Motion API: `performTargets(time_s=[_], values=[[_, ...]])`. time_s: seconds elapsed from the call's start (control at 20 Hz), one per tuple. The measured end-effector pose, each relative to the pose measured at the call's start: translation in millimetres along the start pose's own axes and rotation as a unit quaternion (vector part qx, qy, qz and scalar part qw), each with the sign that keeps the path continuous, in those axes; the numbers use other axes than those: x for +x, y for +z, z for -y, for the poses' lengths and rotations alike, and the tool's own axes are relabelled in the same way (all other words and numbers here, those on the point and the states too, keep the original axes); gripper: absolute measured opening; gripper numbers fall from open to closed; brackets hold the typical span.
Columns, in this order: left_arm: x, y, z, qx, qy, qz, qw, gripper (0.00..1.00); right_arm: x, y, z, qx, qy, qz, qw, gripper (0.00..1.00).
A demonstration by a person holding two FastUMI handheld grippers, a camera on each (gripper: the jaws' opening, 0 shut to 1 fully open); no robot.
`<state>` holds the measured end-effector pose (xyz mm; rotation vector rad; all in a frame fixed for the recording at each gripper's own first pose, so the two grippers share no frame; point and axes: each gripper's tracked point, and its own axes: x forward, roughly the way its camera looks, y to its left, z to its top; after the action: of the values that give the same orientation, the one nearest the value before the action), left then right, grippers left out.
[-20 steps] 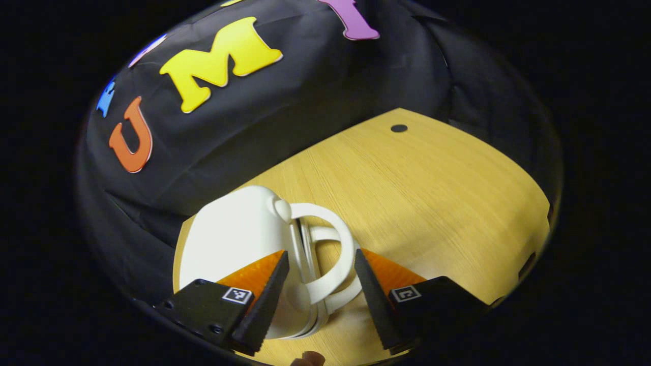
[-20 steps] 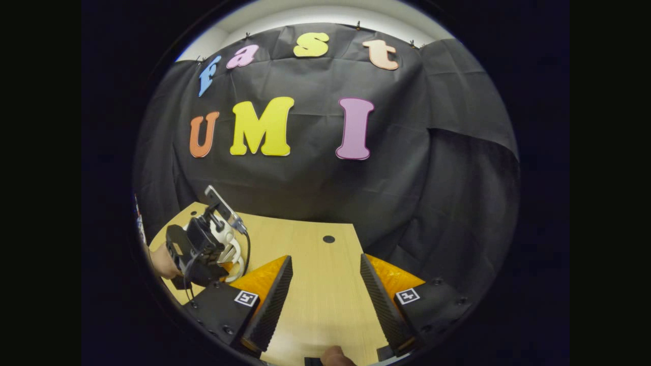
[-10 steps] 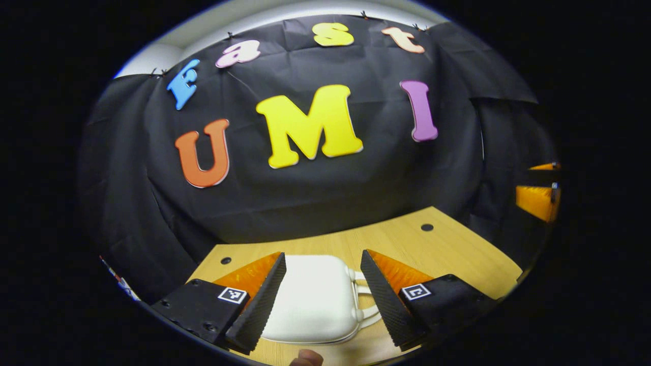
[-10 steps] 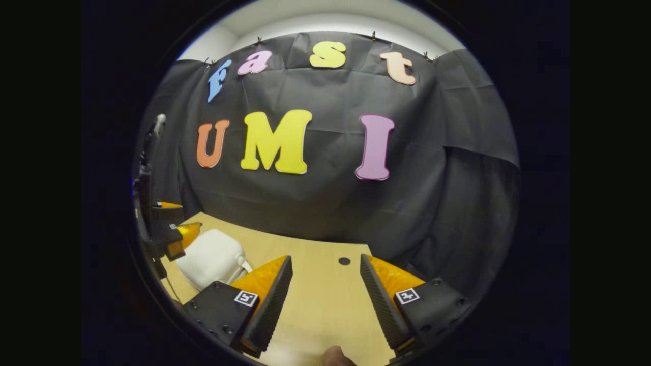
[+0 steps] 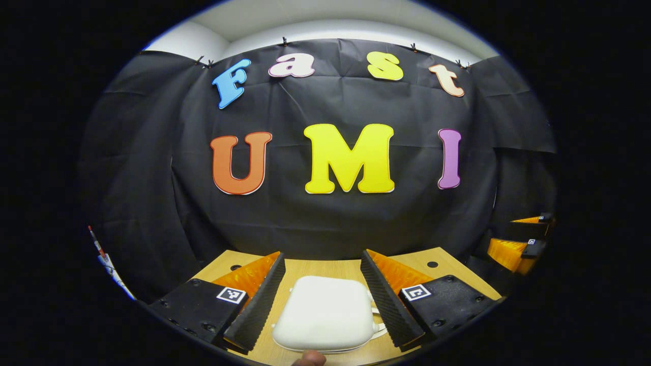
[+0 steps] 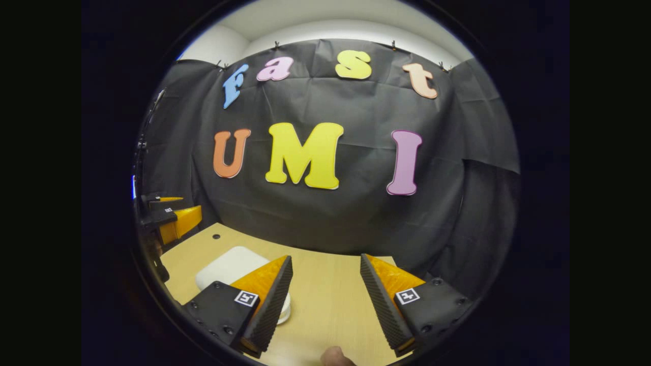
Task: First open the suitcase, pack the skin care products into it, and then close the suitcase.
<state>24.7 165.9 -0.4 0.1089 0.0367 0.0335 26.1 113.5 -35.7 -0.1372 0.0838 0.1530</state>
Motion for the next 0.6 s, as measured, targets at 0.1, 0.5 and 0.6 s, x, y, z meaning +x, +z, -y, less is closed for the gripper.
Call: performTargets(time_s=[0.1, 0.5, 0.6], values=[[1.1, -9.2, -0.4, 0.004, -0.014, -0.010, 1.000, 0.95, -1.5, 0.2, -12.7, -0.001, 0.000, 0.000, 1.000, 0.79], [-1.8, -17.4, -15.5, -0.004, -0.047, -0.009, 0.999, 0.95, -0.7, 2.3, -44.1, 0.003, -0.021, -0.002, 1.000, 0.77], [-0.6, -16.3, -19.3, -0.002, -0.051, -0.003, 0.999, 0.95, -1.6, 2.1, -49.3, 0.000, -0.026, -0.002, 1.000, 0.79]])
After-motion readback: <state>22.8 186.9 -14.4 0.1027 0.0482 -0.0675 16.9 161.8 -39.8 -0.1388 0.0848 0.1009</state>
